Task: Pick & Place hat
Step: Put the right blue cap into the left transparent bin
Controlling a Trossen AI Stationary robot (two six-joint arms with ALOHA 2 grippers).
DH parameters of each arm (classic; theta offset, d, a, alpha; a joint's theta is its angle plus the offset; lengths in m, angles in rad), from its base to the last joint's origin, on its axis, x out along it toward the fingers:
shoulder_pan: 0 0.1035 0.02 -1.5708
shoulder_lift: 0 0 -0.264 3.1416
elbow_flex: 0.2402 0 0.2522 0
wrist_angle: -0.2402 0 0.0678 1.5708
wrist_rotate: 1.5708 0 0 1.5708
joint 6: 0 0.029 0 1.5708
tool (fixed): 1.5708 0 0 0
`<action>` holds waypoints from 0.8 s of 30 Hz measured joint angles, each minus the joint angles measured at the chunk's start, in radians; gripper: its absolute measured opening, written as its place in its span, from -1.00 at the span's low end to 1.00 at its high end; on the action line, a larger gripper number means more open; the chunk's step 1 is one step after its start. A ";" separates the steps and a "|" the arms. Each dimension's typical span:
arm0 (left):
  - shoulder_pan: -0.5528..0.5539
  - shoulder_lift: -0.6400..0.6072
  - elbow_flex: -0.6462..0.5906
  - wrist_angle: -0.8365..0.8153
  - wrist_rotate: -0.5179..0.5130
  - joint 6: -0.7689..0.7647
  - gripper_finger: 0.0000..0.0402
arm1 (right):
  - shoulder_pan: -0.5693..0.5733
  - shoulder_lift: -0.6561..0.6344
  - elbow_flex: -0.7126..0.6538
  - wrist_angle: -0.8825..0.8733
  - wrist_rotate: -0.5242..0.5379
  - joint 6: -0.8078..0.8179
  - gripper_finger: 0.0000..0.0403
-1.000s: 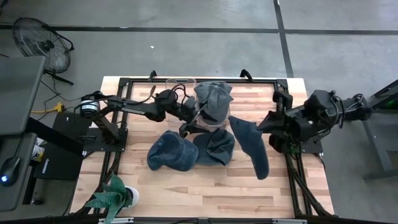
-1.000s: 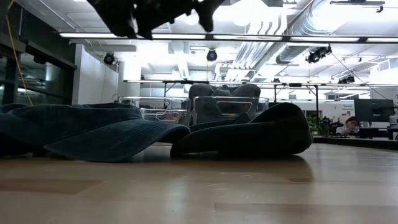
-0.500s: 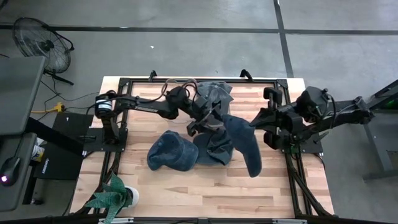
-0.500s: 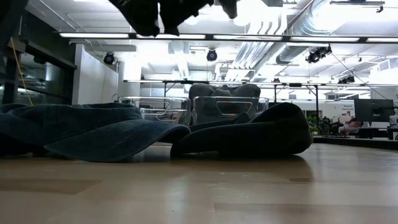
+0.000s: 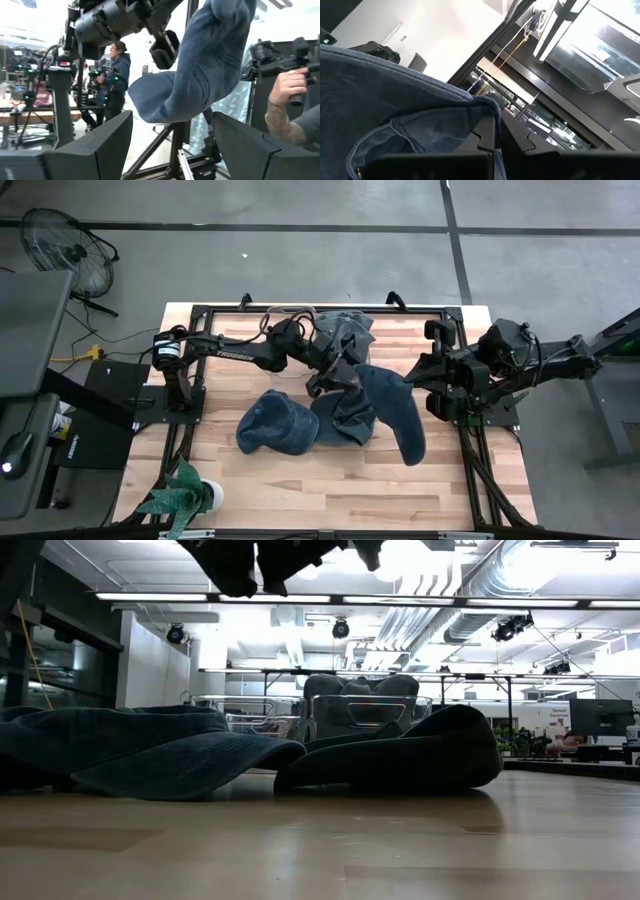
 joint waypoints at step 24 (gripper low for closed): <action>-0.002 0.000 -0.001 0.116 0.181 -0.021 0.35 | -0.038 0.040 0.000 -0.020 -0.041 0.050 -0.98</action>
